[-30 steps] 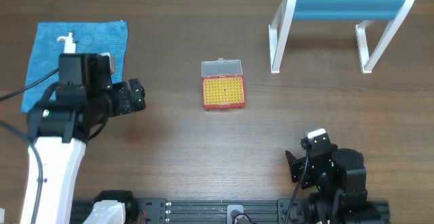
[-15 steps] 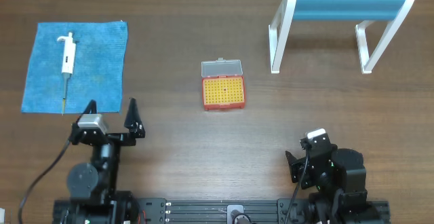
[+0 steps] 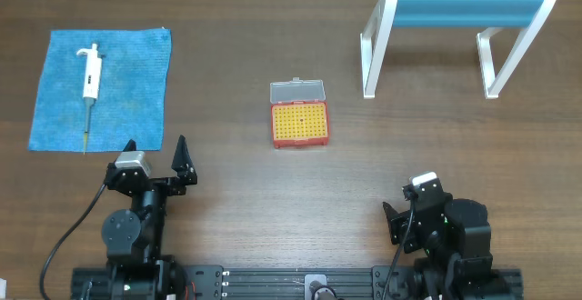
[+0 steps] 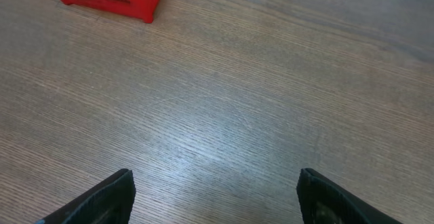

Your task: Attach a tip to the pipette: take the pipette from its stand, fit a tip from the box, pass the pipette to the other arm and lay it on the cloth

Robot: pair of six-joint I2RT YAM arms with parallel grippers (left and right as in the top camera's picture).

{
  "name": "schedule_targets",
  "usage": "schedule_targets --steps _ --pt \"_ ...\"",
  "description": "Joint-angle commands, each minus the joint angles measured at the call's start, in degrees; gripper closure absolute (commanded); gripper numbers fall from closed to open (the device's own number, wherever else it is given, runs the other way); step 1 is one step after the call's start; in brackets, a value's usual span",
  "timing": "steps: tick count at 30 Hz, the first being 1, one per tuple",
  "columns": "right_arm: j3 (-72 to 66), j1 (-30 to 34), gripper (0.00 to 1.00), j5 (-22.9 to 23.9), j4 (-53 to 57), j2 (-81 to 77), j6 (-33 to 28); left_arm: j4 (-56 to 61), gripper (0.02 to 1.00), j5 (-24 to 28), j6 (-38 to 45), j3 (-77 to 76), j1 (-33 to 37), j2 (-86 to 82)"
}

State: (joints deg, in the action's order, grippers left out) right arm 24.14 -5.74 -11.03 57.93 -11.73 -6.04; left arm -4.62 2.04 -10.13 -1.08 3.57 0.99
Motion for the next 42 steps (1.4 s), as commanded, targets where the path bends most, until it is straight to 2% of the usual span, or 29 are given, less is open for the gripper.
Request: schedule_targets --steps 1,6,7,9,10,11,13,17,20,23,26,42 --pt "-0.1 0.0 0.213 0.1 -0.1 0.3 0.9 0.3 0.04 1.2 0.5 0.8 0.2 -0.8" --pt "-0.1 0.0 0.213 0.1 -0.1 0.3 0.9 0.3 0.04 1.2 0.5 0.8 0.2 -0.8" --pt "-0.1 0.0 0.404 0.1 -0.1 0.3 0.9 0.3 0.042 1.2 0.5 0.8 0.2 -0.8" --pt "-0.3 0.7 0.474 -0.6 -2.8 0.4 0.9 0.3 0.042 1.2 0.5 0.8 0.2 -0.8" --pt "-1.1 1.9 0.325 0.0 -10.4 1.2 0.9 0.3 0.04 1.2 0.5 0.8 0.2 -0.8" --pt "-3.1 4.4 0.047 0.0 -20.5 2.8 0.9 0.3 0.042 1.2 0.5 0.8 0.2 -0.8" --pt "-9.2 8.5 0.045 -0.6 -38.0 7.2 0.9 0.3 0.04 1.2 0.5 0.8 0.2 -0.8" --pt "-24.0 8.5 0.042 -0.6 -58.6 11.7 1.1 0.3 0.04 1.2 0.5 0.8 0.2 -0.8" --pt "-23.9 8.9 0.042 -0.3 -55.8 11.7 1.1 0.3 0.042 1.2 0.5 0.8 0.2 -0.8" --pt "-23.9 8.9 0.042 2.4 -54.3 11.7 1.1 0.3 0.042 1.2 0.5 0.8 0.2 -0.8" --pt "-23.9 8.9 0.042 2.4 -54.3 11.7 6.3 0.3 0.042 1.2 0.5 0.8 0.2 -0.8" --pt "-23.9 8.9 0.042 2.5 -54.5 11.7 6.2 0.3 0.042 1.2 0.5 0.8 0.2 -0.8"
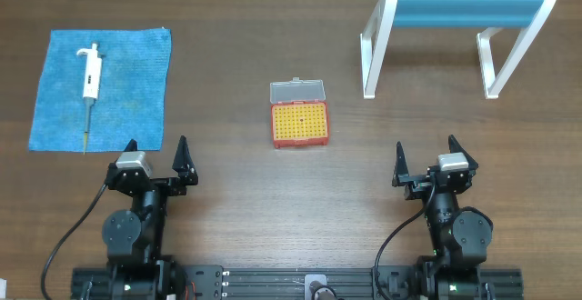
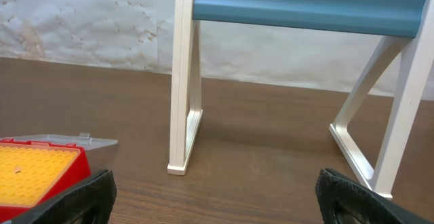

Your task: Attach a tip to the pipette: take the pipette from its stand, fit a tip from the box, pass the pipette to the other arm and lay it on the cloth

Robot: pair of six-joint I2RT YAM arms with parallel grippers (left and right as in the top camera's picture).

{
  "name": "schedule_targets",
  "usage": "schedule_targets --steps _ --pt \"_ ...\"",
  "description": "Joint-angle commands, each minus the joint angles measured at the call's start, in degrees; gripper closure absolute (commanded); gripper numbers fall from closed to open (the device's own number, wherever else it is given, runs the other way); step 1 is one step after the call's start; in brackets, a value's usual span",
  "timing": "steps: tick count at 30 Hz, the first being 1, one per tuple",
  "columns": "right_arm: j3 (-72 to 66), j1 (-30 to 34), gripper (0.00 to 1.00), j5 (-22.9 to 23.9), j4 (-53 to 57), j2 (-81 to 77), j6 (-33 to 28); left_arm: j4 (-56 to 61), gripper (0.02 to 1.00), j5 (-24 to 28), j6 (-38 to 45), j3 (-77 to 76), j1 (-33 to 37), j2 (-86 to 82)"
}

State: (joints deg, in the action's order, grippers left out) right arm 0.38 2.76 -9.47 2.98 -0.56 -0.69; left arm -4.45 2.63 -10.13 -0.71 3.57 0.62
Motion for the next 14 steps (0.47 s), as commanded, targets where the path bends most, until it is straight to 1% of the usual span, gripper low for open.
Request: schedule_targets --steps 1,14 --pt "-0.2 0.4 0.042 0.9 0.4 0.5 0.9 0.2 0.04 0.6 0.5 0.4 0.2 -0.4" --pt "-0.2 0.4 0.042 0.9 0.4 0.5 0.9 0.2 0.04 0.6 0.5 0.4 0.2 -0.4"
